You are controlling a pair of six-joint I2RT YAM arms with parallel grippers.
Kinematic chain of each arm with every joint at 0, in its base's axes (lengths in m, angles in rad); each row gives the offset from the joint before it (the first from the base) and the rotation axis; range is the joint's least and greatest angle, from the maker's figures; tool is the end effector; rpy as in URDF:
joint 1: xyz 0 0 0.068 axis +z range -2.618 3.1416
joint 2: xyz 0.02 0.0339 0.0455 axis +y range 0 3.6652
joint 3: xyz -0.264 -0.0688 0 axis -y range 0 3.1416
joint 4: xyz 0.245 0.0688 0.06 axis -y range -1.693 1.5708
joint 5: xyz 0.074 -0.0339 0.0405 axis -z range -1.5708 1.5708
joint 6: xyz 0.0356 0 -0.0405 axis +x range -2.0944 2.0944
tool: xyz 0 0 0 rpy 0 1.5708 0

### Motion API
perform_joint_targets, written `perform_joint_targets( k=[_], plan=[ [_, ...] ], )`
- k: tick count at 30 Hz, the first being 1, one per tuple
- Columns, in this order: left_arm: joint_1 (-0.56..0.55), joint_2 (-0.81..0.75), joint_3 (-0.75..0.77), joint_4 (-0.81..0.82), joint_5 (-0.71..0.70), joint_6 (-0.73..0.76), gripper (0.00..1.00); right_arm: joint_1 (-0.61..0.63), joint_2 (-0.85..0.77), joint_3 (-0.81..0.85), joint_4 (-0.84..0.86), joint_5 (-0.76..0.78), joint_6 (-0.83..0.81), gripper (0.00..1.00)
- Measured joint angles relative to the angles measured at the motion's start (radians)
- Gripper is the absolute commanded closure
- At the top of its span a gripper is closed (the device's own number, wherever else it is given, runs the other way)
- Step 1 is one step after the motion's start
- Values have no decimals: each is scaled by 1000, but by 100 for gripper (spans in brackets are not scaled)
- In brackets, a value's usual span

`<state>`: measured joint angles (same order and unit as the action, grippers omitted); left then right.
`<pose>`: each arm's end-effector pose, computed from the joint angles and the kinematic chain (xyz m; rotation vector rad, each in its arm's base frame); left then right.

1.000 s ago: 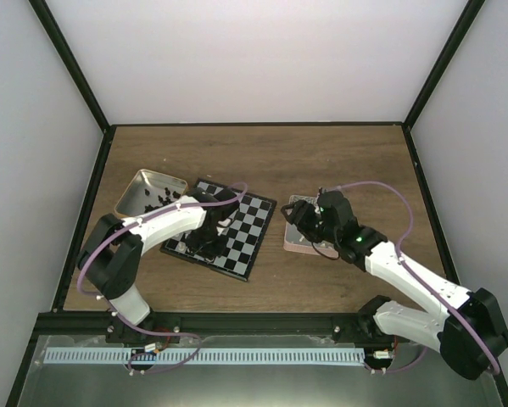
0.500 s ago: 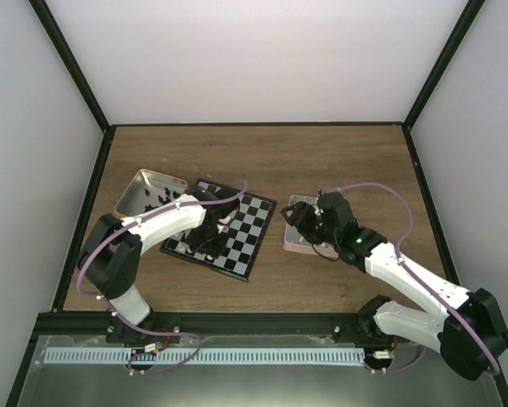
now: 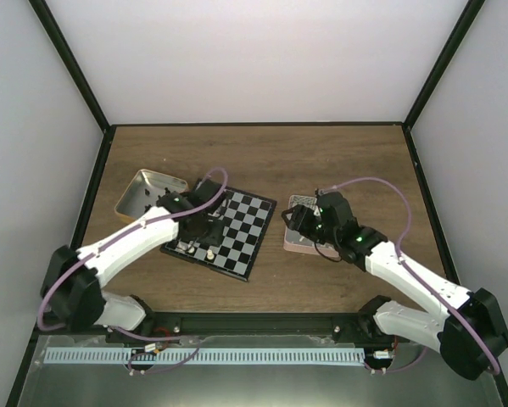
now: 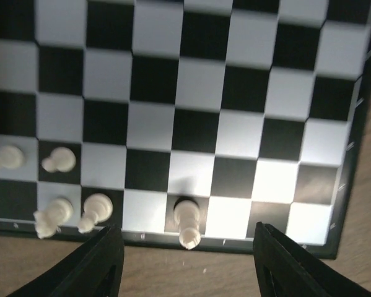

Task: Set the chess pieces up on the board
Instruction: Place the chess piece on the chessboard, then pick up the chess piece from the storage box.

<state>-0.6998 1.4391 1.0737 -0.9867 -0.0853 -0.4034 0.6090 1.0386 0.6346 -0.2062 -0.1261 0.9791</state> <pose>0.2003 -0.1647 0.2368 0.4162 2.8804 -0.0617 0.1816 0.1321 0.2372 0.3593 2.3430 0.9851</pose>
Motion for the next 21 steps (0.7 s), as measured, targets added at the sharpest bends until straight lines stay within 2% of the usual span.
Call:
perform_joint_targets(
  k=[8,12,15,18,21],
  plan=[
    [0,-309,-117,233,-63,-40,39,-79,100,77,-132,53,-216,39],
    [0,-481,-211,369,-59,-42,35,-132,169,80,-196,79,-308,54],
    [0,-573,-270,454,-50,-45,34,-147,275,126,-257,103,-378,59],
    [0,-610,-303,501,-43,-50,34,-150,394,196,-302,137,-425,61],
    [0,-613,-311,531,-39,-54,34,-152,476,245,-322,183,-452,73]
  ],
)
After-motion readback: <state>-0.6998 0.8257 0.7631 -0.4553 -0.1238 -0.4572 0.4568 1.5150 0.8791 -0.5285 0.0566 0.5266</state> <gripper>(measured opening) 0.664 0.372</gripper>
